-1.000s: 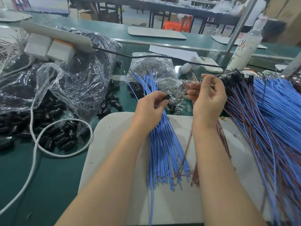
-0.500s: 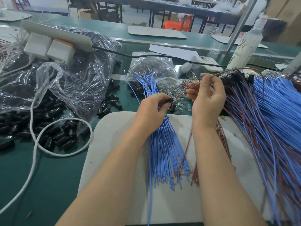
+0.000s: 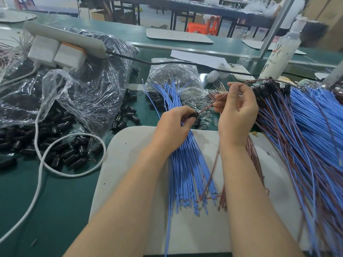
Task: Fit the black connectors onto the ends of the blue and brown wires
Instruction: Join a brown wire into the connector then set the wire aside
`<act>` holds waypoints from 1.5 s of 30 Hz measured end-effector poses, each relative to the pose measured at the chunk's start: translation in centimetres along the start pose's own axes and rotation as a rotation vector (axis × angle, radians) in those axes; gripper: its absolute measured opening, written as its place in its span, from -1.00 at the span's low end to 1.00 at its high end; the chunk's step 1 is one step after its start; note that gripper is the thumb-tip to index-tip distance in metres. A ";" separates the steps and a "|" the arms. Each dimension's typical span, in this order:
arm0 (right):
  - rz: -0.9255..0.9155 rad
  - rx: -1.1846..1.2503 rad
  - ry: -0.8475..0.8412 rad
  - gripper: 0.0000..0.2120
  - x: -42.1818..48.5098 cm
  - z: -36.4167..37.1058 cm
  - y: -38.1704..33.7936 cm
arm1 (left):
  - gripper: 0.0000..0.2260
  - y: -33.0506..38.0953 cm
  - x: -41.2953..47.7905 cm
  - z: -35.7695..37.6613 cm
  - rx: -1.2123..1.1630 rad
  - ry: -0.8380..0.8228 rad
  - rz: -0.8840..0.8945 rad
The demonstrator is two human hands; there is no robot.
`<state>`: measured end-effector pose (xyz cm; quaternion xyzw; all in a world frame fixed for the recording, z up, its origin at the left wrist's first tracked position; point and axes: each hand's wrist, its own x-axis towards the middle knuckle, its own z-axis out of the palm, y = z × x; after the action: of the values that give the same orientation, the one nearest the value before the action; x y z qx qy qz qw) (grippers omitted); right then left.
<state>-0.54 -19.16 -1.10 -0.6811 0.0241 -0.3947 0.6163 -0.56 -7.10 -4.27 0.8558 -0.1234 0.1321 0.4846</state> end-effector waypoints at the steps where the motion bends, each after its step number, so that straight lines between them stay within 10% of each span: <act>1: 0.009 0.012 0.005 -0.84 0.0 0.0 0.0 | -0.89 0.0 0.0 0.0 0.000 0.000 0.003; 16: 0.059 0.100 0.052 -0.84 0.3 -0.4 -0.3 | -0.90 0.0 0.0 -0.1 -0.020 -0.003 0.017; 23: 0.220 0.207 0.120 -0.81 0.8 -0.8 0.2 | -0.98 0.4 0.3 -0.9 -0.470 -0.077 -0.221; 45: 0.393 0.168 -0.176 -0.82 0.5 0.1 0.8 | -0.95 0.3 0.5 -1.1 -0.778 -0.137 -0.333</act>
<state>0.23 -19.50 -1.57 -0.6413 0.0694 -0.2067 0.7357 -0.36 -6.36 -3.32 0.6242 -0.0560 -0.0614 0.7769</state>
